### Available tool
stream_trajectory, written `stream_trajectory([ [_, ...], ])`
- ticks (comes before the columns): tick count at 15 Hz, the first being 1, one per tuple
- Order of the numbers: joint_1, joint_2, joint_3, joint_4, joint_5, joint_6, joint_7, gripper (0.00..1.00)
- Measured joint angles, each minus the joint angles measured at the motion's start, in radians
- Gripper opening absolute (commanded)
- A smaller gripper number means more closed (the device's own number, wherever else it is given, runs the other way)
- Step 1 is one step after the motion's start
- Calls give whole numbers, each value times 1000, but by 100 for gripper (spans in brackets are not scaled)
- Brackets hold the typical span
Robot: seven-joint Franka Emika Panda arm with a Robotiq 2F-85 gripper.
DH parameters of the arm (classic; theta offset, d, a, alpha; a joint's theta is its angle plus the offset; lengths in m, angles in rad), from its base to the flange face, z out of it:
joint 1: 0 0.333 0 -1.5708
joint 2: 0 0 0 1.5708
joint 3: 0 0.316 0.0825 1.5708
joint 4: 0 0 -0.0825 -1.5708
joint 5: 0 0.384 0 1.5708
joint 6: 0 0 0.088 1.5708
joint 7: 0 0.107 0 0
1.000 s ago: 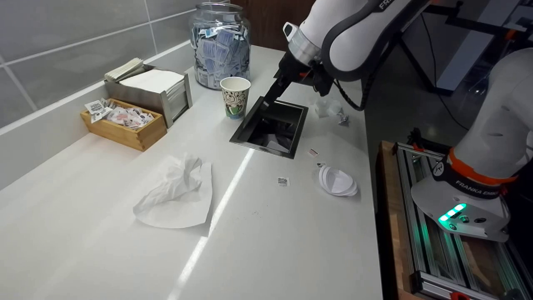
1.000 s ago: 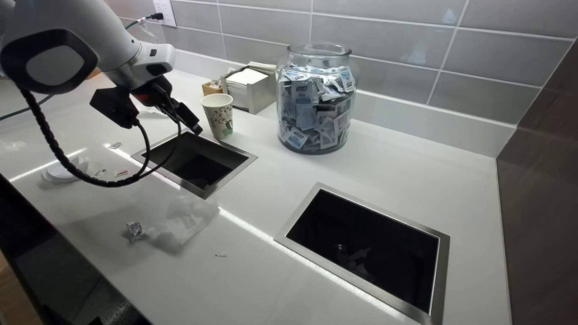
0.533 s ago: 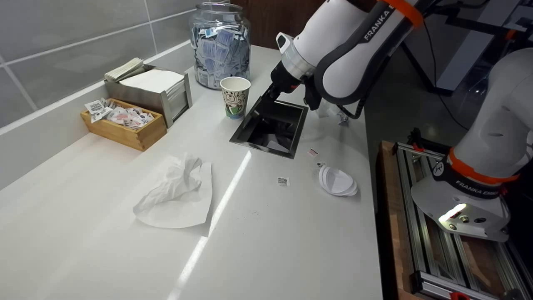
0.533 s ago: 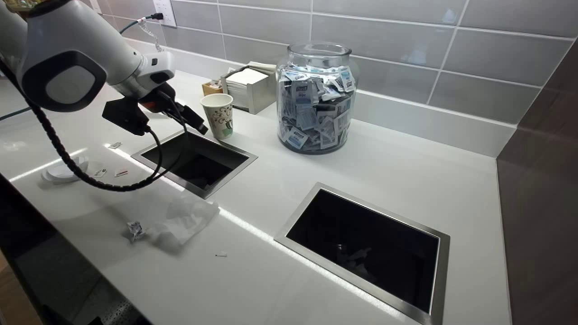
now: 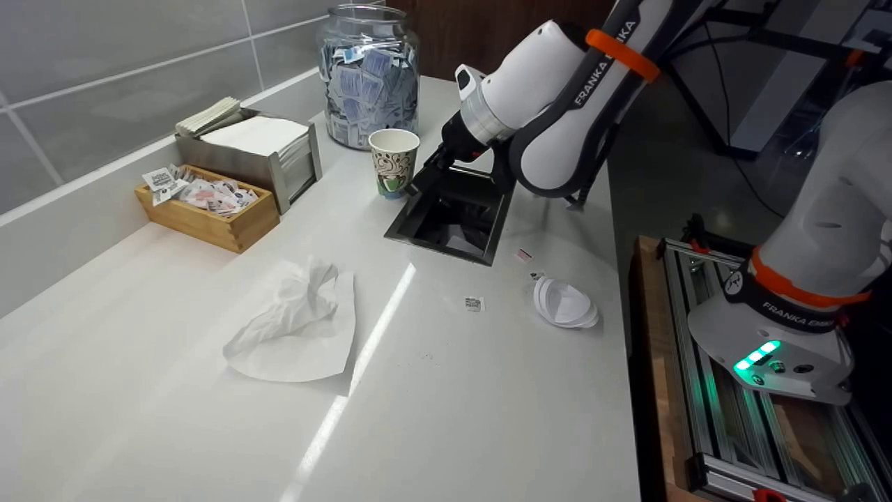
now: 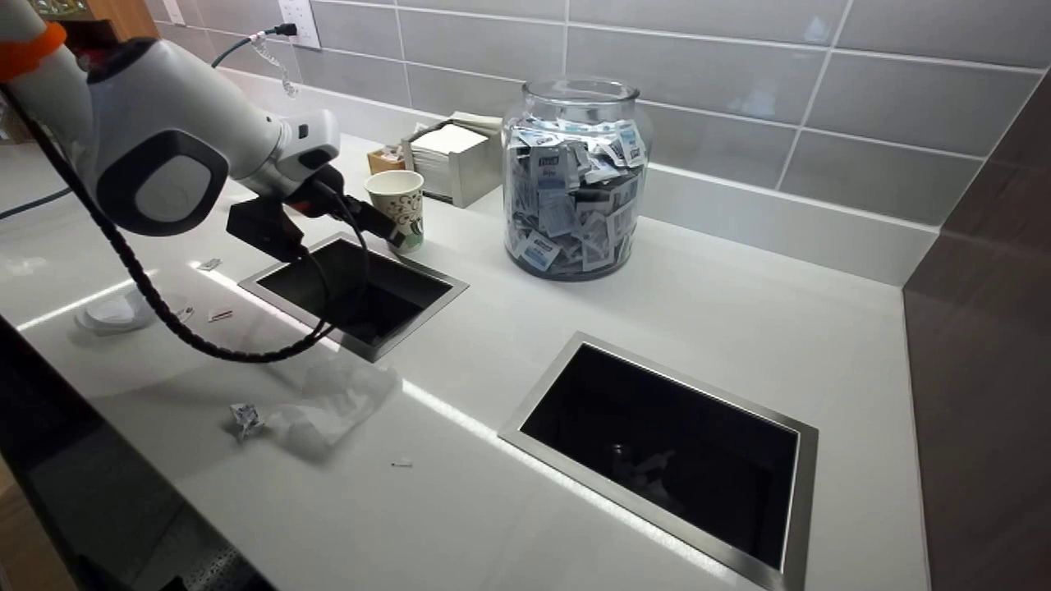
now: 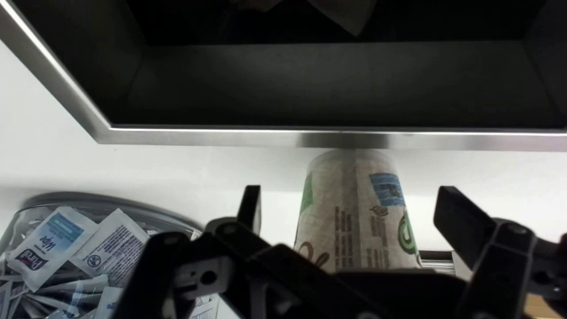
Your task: Lay the coffee cup on the counter
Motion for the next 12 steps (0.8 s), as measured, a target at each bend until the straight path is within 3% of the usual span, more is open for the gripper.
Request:
stream_trajectory([
  [12, -12, 137, 9, 102, -62, 118, 25, 100],
])
